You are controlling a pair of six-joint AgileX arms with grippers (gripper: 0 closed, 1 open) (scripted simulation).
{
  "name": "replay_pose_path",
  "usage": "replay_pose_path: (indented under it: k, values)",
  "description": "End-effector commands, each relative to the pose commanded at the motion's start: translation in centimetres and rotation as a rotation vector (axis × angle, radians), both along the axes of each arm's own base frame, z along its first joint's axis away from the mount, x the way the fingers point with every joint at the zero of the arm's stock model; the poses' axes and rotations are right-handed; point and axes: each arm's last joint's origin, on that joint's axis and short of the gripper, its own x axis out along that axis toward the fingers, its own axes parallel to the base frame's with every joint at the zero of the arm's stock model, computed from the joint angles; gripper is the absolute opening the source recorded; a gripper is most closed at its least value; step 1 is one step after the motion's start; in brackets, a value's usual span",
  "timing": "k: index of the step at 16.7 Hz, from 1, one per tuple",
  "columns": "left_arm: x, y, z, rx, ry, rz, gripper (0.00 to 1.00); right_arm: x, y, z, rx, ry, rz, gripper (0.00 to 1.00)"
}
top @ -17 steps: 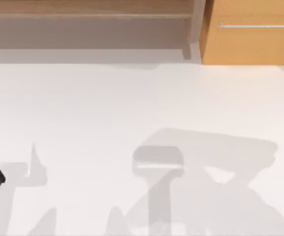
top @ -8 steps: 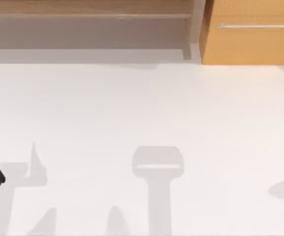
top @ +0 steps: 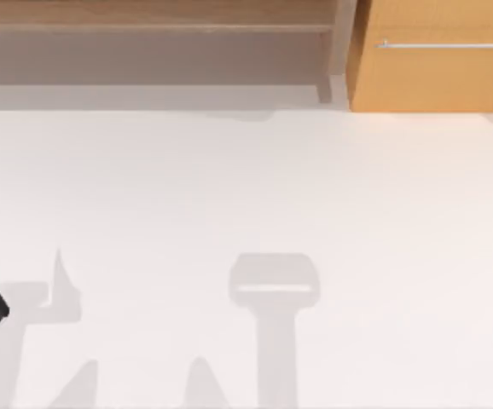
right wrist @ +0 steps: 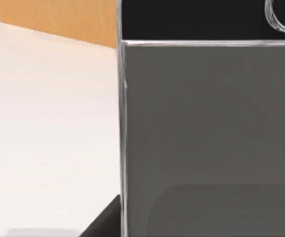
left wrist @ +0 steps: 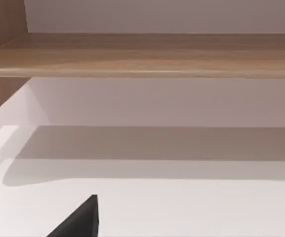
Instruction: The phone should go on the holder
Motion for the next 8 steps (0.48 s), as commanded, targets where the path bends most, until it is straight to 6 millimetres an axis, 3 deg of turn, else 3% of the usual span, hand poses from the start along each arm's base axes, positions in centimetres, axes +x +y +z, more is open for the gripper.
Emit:
replay_pose_path:
  k: [8]
  values:
    - [0.0, 0.0, 0.0, 0.000, 0.000, 0.000, 1.00, 0.3, 1.6, 0.4, 0.022, -0.025, -0.024, 0.00]
